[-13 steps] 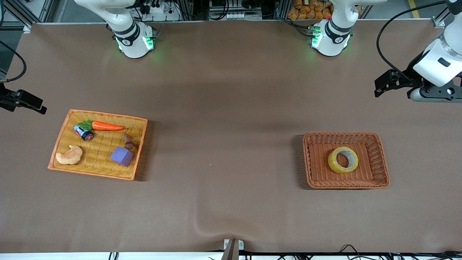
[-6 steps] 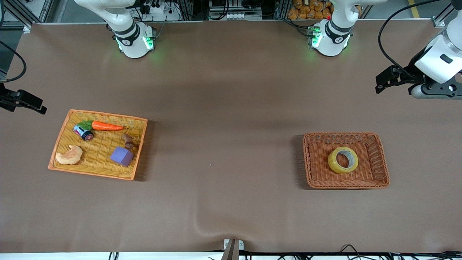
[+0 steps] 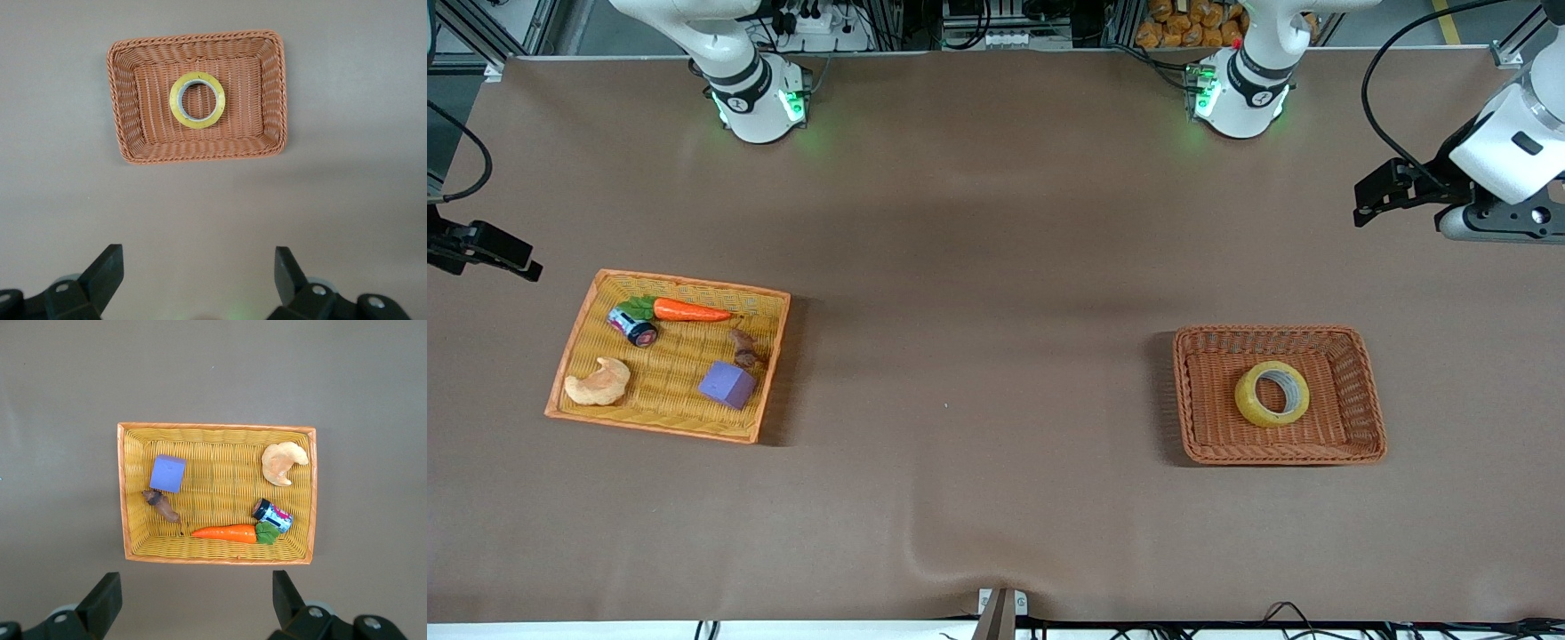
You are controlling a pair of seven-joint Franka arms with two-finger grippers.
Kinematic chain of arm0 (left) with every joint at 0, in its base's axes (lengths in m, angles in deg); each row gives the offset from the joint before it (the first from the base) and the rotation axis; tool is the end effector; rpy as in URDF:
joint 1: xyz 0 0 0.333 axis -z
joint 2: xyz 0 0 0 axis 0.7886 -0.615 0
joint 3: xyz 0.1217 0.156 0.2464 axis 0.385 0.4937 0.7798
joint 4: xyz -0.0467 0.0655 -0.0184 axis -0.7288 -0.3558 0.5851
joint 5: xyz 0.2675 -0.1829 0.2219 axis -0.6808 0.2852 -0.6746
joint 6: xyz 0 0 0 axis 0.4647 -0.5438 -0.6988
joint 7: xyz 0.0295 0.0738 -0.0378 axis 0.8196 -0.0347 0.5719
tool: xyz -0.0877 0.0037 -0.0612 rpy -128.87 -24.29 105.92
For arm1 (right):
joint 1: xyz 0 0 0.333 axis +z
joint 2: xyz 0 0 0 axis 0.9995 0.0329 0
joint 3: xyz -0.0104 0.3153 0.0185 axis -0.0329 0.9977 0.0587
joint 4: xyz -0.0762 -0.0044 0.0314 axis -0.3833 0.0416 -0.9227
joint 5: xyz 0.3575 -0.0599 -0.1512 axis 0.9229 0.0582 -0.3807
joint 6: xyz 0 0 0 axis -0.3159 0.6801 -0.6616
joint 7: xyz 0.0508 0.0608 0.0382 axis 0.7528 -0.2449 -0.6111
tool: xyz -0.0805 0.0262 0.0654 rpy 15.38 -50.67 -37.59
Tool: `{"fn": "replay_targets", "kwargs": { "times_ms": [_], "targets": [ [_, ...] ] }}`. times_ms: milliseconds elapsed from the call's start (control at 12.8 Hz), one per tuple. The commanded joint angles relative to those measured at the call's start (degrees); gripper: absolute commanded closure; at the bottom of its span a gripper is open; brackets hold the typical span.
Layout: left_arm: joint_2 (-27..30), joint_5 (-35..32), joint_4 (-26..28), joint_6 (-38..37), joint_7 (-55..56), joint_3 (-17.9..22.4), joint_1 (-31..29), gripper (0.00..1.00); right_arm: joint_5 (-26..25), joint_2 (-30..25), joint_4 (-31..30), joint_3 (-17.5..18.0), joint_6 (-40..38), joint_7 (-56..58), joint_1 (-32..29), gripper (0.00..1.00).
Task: Transfer tape with both arms
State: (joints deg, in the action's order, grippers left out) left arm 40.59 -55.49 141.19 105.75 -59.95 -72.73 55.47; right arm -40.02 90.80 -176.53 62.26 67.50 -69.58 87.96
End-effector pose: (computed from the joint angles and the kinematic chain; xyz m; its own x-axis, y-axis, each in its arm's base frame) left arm 0.5369 -0.0682 0.6267 0.9954 -0.0921 -0.0259 -0.0918 -0.9957 0.0124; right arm 0.5772 -0.0522 0.6120 0.9943 -0.1058 0.0102 -0.1058 -0.9944 -0.0028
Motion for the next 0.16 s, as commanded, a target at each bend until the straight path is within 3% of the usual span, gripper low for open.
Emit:
{"fn": "replay_targets", "kwargs": {
  "times_ms": [0,78],
  "targets": [
    [0.37,0.19,-1.44,-1.24,-1.03,-0.20,-0.08,0.00,0.70,0.49,0.97,0.21,-0.16,0.53,-0.37,0.00],
    [0.28,0.19,-1.88,-1.24,-1.03,-0.29,-0.08,0.00,0.70,0.49,0.97,0.21,-0.16,0.53,-0.37,0.00]
  ]
}}
